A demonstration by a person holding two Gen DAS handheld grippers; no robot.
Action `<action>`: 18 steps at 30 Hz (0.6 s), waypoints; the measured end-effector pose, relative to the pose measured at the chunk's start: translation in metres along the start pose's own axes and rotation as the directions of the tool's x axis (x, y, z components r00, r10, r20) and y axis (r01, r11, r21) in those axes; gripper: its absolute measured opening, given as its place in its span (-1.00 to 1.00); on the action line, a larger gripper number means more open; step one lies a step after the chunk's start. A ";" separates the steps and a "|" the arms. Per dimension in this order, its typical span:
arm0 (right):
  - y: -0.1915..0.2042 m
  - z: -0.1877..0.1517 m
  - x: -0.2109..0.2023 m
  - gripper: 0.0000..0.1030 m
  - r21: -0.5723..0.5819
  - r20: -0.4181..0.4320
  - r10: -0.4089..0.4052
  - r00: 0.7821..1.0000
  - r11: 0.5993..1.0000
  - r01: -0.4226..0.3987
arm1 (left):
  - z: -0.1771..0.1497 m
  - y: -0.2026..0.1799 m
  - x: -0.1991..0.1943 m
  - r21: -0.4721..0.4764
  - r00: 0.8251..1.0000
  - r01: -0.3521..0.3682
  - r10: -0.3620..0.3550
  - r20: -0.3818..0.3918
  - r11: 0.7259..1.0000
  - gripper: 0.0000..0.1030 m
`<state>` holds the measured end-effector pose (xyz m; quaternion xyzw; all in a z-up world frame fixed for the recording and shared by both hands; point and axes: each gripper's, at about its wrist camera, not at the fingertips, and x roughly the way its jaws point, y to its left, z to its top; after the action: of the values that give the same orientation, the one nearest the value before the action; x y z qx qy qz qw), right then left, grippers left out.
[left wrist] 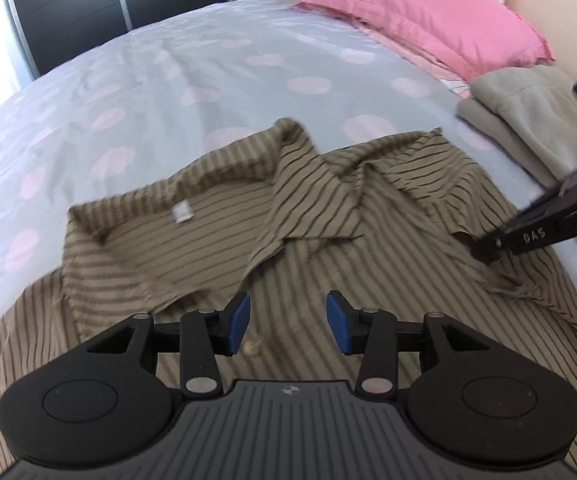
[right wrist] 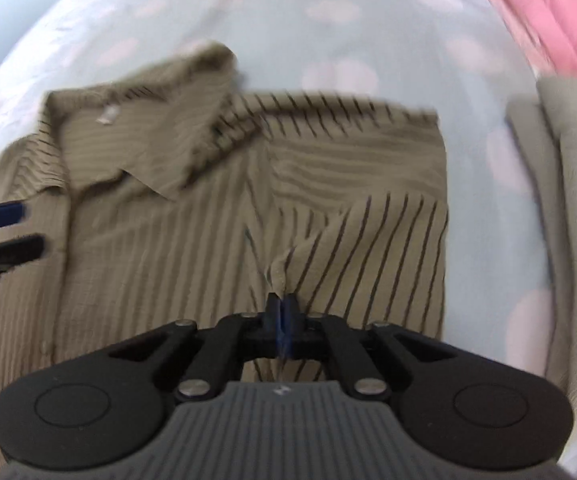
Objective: Fold clothes
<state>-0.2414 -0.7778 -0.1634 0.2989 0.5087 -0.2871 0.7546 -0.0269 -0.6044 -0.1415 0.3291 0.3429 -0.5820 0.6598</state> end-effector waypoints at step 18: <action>0.012 -0.078 -0.055 0.02 -0.023 0.046 -0.078 0.996 0.997 0.079 | -0.088 0.188 -0.118 -0.135 0.961 -0.274 0.266 -0.071 0.952 -0.09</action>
<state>-0.2964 -0.7051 -0.1332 0.2627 0.5066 -0.3166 0.7577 0.1437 -0.4469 -0.0848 0.3393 0.3527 -0.4513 0.7462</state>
